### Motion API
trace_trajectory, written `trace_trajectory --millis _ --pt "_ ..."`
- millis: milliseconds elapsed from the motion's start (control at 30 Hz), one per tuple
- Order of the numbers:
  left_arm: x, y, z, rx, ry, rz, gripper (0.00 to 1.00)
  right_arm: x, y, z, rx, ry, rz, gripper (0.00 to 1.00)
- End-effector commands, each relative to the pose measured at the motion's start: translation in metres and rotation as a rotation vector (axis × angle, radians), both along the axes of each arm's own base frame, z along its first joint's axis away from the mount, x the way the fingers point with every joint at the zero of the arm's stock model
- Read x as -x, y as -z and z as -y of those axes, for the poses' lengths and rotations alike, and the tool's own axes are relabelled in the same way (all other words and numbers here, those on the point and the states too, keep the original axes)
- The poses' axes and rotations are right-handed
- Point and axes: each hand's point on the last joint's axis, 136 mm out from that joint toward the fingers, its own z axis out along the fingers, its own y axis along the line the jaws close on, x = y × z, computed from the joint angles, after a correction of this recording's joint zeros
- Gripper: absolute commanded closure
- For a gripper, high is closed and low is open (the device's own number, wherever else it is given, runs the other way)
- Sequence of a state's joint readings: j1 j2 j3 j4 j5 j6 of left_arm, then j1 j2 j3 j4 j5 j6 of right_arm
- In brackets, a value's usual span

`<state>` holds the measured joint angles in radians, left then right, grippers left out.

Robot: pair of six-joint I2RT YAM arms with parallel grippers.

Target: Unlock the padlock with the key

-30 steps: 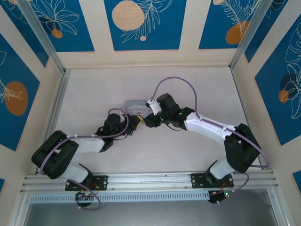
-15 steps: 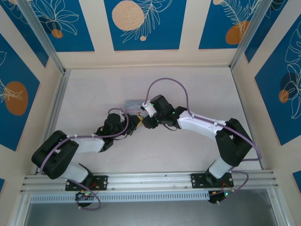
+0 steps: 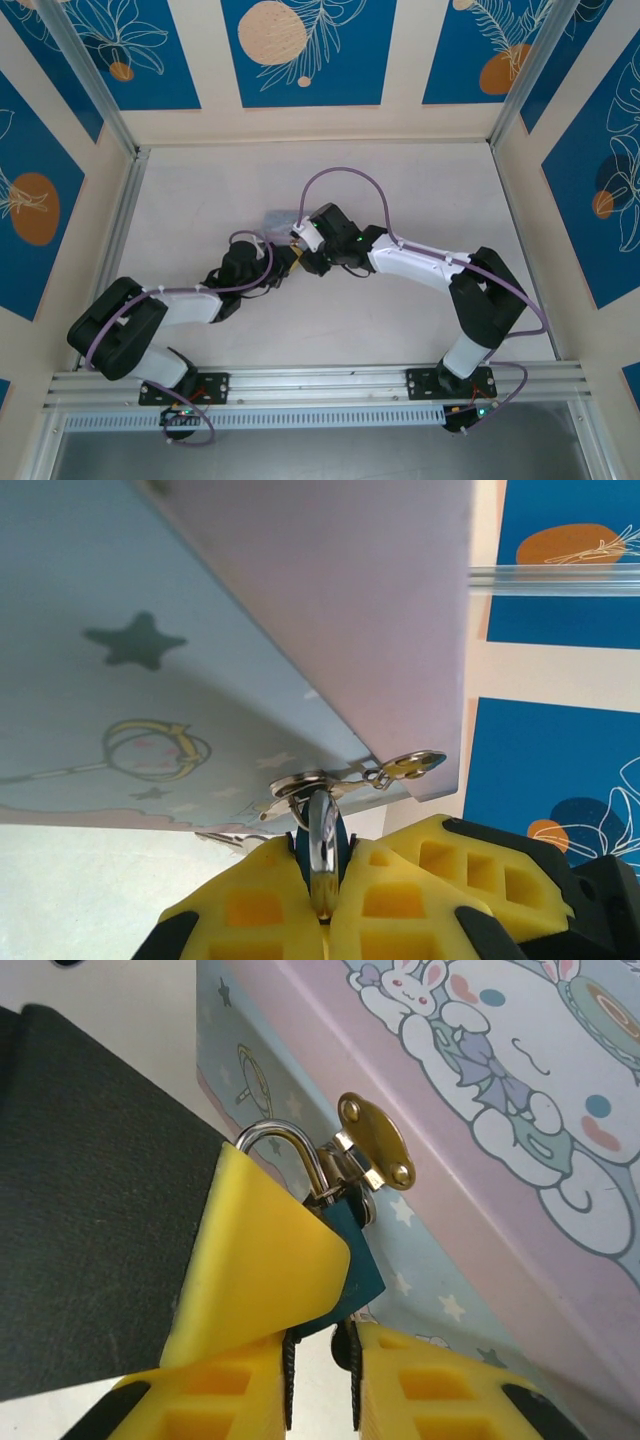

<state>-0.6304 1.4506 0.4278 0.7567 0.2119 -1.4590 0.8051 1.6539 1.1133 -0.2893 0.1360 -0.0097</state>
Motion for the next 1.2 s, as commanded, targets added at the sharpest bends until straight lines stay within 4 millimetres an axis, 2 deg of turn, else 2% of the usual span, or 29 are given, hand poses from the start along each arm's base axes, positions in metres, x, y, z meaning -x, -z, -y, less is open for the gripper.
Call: trace_trajectory --millis 0,67,200,233,367,433,633,733,833,1000,1033,1100,1167 --pt "-0.002 -0.039 0.018 0.095 0.064 0.092 1.00 -0.013 0.000 -0.004 0.023 0.007 0.052 0.78" --pt "-0.002 -0.041 0.018 0.098 0.065 0.095 1.00 -0.014 0.002 -0.003 0.028 0.013 0.052 0.78" --pt "-0.001 -0.042 0.018 0.103 0.067 0.094 1.00 -0.016 0.004 -0.004 0.032 0.018 0.051 0.89" --pt "-0.001 -0.042 0.018 0.104 0.066 0.096 1.00 -0.016 0.006 -0.004 0.035 0.020 0.052 0.88" --pt "-0.001 -0.043 0.018 0.105 0.067 0.096 1.00 -0.015 0.009 -0.001 0.047 0.017 0.056 0.74" --pt "-0.001 -0.044 0.018 0.107 0.067 0.099 1.00 -0.016 0.012 0.002 0.055 0.020 0.059 0.73" --pt "0.000 -0.044 0.018 0.108 0.071 0.100 1.00 -0.018 0.014 0.003 0.047 0.039 0.051 0.92" --pt "0.000 -0.043 0.018 0.106 0.072 0.098 1.00 -0.019 0.009 0.001 0.022 0.050 0.034 1.00" --pt "0.001 -0.039 0.018 0.094 0.075 0.095 1.00 -0.011 -0.001 -0.005 -0.058 0.033 -0.032 1.00" --pt "0.003 -0.030 0.016 0.038 0.090 0.101 1.00 0.010 -0.033 -0.020 -0.291 -0.036 -0.242 1.00" --pt "0.004 -0.027 0.015 0.023 0.094 0.100 1.00 0.015 -0.040 -0.023 -0.334 -0.065 -0.280 0.97" --pt "0.005 -0.019 0.014 -0.007 0.102 0.095 1.00 0.021 -0.053 -0.023 -0.392 -0.080 -0.314 0.72" --pt "0.007 -0.011 0.013 -0.037 0.109 0.090 1.00 0.022 -0.060 -0.018 -0.434 -0.059 -0.331 0.59"
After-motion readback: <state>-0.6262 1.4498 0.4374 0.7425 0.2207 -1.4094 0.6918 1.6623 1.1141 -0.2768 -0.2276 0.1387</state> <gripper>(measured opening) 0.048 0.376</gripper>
